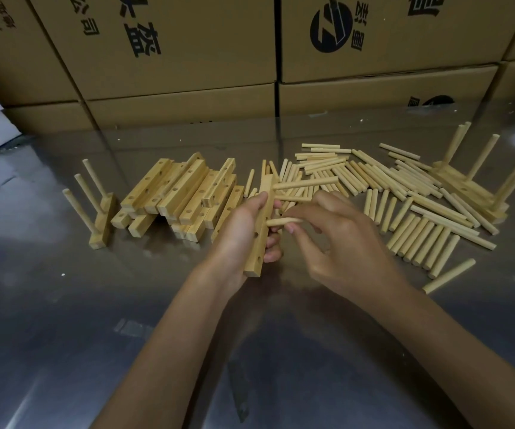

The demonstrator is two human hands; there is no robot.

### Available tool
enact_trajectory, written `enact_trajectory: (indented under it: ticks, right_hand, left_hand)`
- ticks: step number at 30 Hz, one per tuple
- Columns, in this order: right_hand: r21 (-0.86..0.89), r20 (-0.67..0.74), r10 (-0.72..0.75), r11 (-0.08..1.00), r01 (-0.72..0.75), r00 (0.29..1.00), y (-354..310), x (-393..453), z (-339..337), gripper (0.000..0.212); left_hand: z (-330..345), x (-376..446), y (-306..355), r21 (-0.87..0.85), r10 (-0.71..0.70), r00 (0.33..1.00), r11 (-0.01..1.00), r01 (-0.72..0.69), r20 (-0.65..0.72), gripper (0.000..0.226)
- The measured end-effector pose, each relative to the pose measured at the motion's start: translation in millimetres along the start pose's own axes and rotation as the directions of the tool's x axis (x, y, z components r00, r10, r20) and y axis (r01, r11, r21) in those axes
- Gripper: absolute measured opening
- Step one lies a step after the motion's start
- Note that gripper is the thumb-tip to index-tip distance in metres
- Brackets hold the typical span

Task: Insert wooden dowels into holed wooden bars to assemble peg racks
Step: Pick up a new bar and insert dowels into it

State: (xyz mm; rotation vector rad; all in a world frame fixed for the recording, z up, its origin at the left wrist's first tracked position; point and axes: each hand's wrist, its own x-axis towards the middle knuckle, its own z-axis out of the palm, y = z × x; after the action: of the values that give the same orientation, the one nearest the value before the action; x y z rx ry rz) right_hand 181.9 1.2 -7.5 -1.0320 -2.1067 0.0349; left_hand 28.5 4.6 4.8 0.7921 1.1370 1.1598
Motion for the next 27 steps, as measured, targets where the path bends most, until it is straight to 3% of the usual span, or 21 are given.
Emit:
enact_trajectory:
  ticks: [11,27]
  right_hand:
    - [0.011,-0.07,0.04,0.999,-0.04,0.997,2.4,-5.0,4.5,0.014]
    - [0.089,-0.055,0.186,0.979,-0.181,0.981,-0.2,-4.4,7.8,0.012]
  left_hand:
    - [7.3,-1.6,-2.6,0.101,0.02,0.999,0.995,-0.016,-0.039,0.03]
    - [-0.3,5.9,-5.3,0.087,0.019,0.998,0.996,-0.024,0.062,0.032]
